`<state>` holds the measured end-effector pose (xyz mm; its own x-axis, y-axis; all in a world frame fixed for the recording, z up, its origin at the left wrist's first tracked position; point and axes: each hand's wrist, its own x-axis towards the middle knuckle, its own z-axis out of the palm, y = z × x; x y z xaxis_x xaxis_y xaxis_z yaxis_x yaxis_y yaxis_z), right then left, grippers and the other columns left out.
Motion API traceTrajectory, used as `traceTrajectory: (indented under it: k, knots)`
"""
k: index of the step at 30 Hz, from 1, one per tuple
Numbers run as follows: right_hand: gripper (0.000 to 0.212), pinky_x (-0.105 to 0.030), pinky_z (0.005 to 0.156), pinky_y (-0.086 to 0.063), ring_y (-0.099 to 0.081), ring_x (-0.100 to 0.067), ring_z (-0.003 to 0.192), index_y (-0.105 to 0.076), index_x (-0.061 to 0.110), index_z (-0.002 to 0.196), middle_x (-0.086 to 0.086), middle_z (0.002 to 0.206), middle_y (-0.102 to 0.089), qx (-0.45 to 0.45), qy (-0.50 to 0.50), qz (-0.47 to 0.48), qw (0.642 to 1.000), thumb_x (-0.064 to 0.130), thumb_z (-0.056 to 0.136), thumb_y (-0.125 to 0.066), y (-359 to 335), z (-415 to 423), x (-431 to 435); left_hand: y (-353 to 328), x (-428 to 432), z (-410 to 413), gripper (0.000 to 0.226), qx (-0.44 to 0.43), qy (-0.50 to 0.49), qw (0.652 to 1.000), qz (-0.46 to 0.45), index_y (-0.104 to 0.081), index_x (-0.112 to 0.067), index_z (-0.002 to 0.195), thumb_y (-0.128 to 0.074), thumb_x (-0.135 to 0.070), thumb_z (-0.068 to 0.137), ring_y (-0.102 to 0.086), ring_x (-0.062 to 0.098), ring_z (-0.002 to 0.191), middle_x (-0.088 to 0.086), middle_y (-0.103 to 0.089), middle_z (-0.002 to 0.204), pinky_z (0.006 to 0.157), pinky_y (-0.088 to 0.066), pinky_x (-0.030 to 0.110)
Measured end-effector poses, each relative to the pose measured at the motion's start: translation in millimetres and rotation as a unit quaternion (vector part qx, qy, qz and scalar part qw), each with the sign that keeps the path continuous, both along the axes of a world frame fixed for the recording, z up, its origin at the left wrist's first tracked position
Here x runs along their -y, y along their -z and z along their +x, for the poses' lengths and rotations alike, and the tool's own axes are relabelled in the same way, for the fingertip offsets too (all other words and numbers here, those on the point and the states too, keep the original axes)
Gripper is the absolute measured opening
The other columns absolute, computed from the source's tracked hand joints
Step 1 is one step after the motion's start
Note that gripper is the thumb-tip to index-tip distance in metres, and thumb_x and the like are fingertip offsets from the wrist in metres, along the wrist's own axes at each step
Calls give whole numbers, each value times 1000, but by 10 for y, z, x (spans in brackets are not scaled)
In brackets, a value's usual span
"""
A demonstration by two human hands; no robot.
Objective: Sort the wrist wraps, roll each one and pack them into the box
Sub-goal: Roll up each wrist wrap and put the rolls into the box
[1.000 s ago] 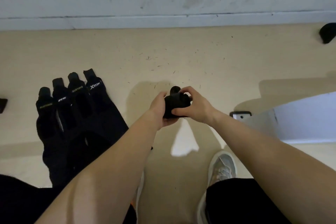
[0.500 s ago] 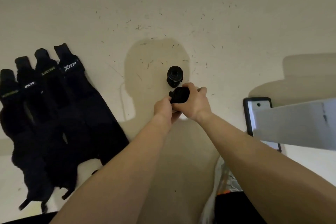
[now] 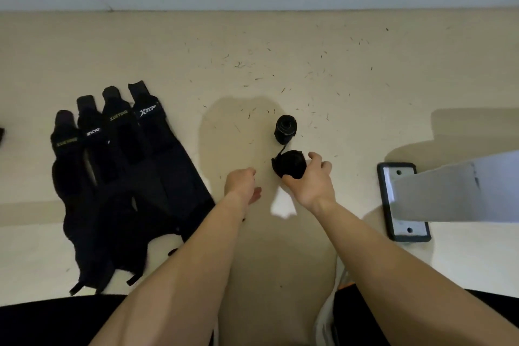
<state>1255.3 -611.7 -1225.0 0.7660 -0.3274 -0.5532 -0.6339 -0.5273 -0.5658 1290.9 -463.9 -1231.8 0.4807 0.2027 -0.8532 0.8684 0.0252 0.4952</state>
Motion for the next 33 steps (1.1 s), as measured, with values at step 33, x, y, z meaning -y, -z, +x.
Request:
traceTrajectory:
  k: [33]
  knots:
    - [15, -33, 71, -50, -64, -24, 82, -60, 12, 77, -6, 80, -64, -123, -134, 97, 979, 14, 91, -64, 665, 169, -1768, 434, -1304, -327, 63, -96, -47, 974, 201, -39, -3, 145, -73, -18, 95, -60, 35, 123, 21, -57, 140, 95, -52, 40]
